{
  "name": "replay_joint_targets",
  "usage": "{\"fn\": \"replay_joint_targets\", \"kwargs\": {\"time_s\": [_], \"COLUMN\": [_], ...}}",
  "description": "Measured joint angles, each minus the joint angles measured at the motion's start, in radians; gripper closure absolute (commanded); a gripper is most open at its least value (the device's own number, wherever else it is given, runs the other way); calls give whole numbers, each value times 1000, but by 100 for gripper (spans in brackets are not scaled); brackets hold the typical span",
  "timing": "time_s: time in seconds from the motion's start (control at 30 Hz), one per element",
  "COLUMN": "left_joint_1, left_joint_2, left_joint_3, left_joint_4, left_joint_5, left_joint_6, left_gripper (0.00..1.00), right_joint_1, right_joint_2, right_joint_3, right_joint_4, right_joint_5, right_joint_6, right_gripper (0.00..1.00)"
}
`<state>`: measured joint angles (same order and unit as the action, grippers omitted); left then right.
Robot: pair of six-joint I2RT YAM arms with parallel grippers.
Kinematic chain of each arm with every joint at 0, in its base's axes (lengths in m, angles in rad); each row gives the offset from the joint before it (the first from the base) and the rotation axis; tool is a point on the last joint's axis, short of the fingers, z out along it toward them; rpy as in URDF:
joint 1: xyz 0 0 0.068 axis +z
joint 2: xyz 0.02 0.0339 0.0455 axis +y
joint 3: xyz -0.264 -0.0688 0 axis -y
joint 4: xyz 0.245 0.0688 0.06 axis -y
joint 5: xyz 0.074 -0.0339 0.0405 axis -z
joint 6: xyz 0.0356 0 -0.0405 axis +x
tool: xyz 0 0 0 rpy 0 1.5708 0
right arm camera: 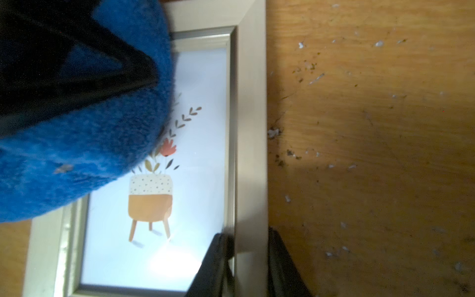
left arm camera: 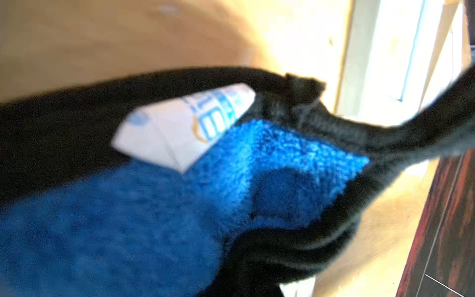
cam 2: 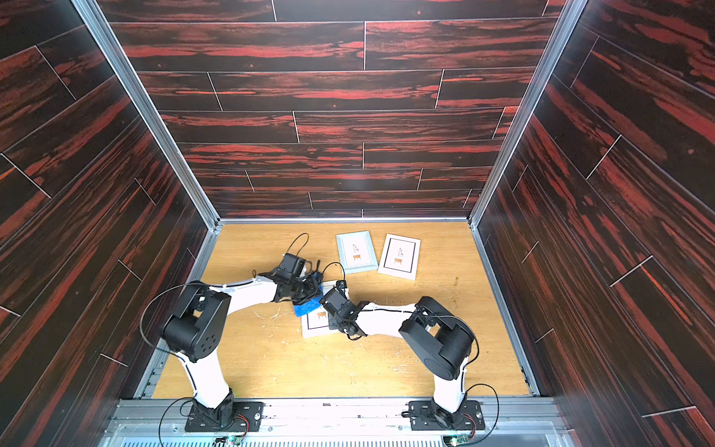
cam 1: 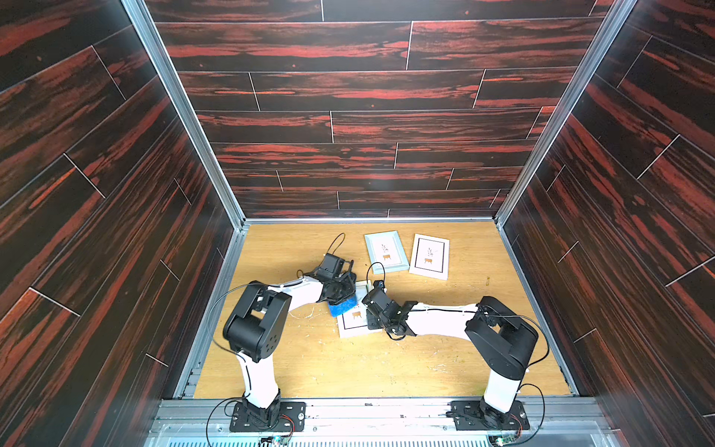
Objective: Wipe the picture frame with a cloth
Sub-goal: Wipe the dirt from the picture frame.
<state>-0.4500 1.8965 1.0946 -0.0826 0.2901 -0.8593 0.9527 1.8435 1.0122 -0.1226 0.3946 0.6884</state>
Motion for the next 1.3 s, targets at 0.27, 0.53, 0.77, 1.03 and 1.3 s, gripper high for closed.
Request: {"fn": "replay_joint_targets", "kwargs": {"time_s": [0.27, 0.53, 0.77, 1.03, 1.3], "left_joint_1": [-13, -12, -18, -17, 6], "left_joint_2": [18, 47, 67, 74, 30], "left_joint_3": [-1, 69, 80, 104, 66], "left_joint_4": [48, -18, 2, -26, -56], "left_joint_5": [20, 23, 16, 23, -21], "left_joint_6": [1, -10, -5, -6, 40], "left_gripper": [100, 100, 100, 100, 100], "right_joint_1": [0, 0, 0, -1, -4], "right_joint_2": [0, 0, 0, 1, 1], "right_joint_3": [0, 4, 4, 4, 4], "right_joint_4": [-4, -9, -11, -9, -10], "right_joint_5": [7, 6, 11, 13, 14], "right_joint_6": [8, 8, 12, 13, 15], "right_gripper": [99, 99, 99, 99, 99]}}
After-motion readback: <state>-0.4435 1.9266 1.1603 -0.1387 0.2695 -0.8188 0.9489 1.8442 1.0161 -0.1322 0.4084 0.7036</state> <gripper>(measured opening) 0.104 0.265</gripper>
